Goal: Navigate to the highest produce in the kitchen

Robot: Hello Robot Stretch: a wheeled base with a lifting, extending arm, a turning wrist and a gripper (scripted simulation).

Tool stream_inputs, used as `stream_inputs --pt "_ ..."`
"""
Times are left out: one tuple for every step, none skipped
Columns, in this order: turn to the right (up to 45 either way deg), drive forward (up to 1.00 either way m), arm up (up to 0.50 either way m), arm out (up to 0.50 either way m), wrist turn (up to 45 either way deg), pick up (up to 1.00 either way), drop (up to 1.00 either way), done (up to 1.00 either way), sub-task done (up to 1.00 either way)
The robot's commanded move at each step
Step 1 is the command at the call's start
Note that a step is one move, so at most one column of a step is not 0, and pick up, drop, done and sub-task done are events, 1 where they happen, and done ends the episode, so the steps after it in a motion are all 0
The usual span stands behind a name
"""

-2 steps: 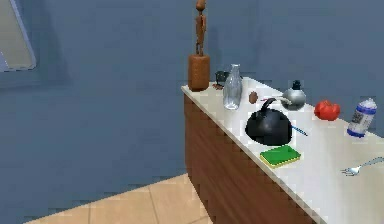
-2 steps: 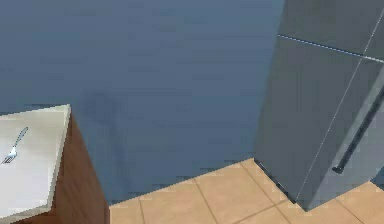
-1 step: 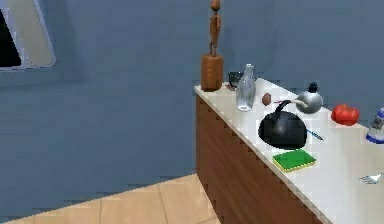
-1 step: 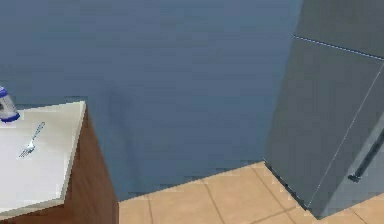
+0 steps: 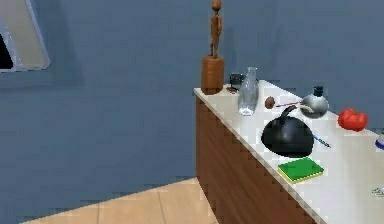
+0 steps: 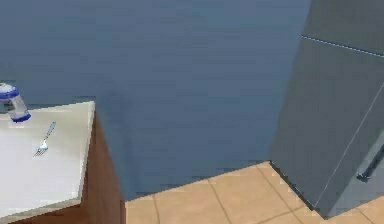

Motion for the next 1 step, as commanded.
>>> stream_inputs --pt "39.0 0.0 0.0 0.0 0.0 0.0 0.0 0.0 0.0"
